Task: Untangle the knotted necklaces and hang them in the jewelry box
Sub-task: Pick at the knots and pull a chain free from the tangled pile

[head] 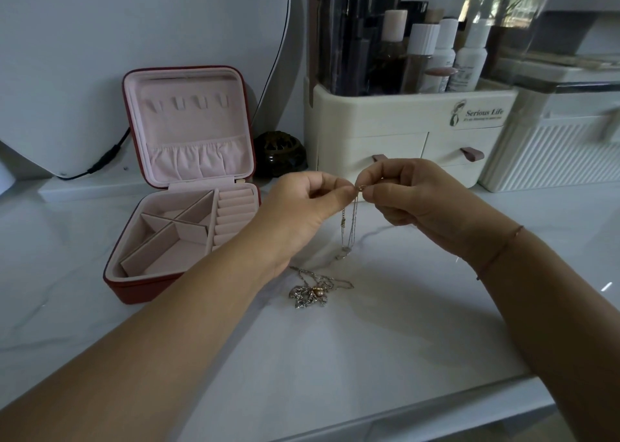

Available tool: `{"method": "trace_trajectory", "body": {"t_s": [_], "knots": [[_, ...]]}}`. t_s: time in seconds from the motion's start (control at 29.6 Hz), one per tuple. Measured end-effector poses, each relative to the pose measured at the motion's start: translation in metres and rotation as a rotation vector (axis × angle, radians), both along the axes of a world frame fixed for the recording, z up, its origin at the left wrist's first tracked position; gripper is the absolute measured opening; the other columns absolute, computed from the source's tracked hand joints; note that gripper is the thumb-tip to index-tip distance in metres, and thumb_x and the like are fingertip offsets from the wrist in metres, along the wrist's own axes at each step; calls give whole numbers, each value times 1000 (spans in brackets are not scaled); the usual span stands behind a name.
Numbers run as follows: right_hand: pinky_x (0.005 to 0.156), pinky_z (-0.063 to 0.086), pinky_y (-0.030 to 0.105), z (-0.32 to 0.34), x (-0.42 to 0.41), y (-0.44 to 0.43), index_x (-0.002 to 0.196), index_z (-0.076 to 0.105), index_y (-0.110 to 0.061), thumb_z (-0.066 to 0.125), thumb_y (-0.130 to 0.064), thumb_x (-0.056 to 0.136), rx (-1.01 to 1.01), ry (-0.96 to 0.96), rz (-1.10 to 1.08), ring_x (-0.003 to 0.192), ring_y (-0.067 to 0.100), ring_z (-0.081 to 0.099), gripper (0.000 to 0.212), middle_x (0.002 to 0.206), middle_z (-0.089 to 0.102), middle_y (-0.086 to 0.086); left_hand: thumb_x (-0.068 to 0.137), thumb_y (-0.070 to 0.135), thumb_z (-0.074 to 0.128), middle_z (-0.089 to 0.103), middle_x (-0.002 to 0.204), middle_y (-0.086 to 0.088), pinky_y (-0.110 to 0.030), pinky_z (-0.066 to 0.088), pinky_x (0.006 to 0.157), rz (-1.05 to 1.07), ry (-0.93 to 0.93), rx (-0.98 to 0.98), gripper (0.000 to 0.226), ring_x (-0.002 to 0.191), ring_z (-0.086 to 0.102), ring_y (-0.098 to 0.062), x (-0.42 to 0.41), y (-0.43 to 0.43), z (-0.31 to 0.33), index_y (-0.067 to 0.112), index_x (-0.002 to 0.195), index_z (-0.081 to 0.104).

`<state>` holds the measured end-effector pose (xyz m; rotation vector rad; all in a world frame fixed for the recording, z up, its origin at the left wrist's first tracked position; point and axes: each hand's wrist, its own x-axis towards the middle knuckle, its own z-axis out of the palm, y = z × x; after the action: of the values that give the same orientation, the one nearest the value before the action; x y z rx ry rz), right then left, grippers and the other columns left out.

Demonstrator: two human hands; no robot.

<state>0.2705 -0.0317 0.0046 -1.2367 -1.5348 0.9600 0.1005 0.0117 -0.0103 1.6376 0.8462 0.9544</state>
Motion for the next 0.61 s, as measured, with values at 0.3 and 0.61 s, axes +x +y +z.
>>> {"method": "trace_trajectory", "body": {"t_s": [0.3,0.61], "knots": [[47,21,24,-1,1,0,80,69,-10,71,-11,80,12,-47,-82,48,11,23,2,50,37,-1,86,23,68,63,75,4,-14,45,68,32,99,137,8,69,55,-2,0,-1,-1,27,79,67],[43,28,17,-1,-2,0,79,65,-9,60,-1,88,18,-81,-87,42,7,28,13,45,40,-5,90,18,61,66,88,-18,-40,51,85,7,107,145,8,84,61,-31,3,-3,0,19,83,65]]}}
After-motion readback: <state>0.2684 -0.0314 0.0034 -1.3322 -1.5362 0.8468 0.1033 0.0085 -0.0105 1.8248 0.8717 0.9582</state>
